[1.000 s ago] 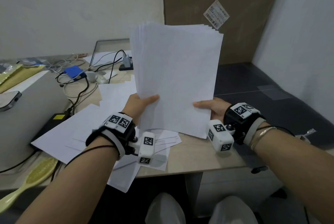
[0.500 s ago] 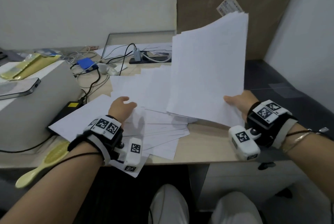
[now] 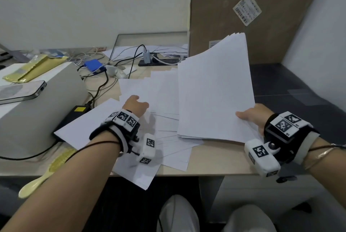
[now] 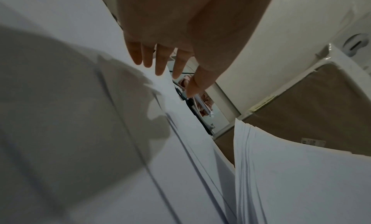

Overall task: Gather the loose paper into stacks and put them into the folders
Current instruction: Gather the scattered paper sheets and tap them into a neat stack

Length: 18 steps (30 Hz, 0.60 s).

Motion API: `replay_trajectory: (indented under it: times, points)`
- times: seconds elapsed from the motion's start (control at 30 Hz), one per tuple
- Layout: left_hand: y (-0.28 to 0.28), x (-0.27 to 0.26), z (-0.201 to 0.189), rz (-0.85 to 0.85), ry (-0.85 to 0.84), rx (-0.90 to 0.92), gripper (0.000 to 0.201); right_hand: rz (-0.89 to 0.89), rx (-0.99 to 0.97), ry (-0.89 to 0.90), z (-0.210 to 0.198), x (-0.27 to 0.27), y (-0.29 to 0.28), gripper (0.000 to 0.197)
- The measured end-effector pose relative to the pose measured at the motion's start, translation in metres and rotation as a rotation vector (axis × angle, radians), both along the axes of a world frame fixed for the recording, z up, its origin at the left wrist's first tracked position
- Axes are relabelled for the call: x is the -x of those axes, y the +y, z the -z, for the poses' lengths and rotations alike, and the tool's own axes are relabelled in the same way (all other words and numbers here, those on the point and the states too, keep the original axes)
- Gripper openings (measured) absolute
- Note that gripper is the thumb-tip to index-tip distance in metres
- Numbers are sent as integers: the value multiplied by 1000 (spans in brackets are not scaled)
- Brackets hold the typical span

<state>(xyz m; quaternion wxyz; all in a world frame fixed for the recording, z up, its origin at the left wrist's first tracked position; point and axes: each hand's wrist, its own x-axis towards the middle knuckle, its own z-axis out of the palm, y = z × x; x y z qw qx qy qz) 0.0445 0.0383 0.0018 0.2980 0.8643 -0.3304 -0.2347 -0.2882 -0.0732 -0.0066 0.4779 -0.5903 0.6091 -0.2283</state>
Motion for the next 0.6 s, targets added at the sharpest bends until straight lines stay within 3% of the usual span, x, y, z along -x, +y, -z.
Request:
replay_trajectory:
  times: [0.33,0.43,0.6]
  points:
    - [-62,7,2,50,-8,-119,83,9,-28,110,12,6,-41,50]
    - [-74,5,-1,-24,-2,-157,88,-7,-29,165,11,4,-39,40]
    - [-85,4,-10,-5,133,-141,60,-6,-45,186,18,3,-39,32]
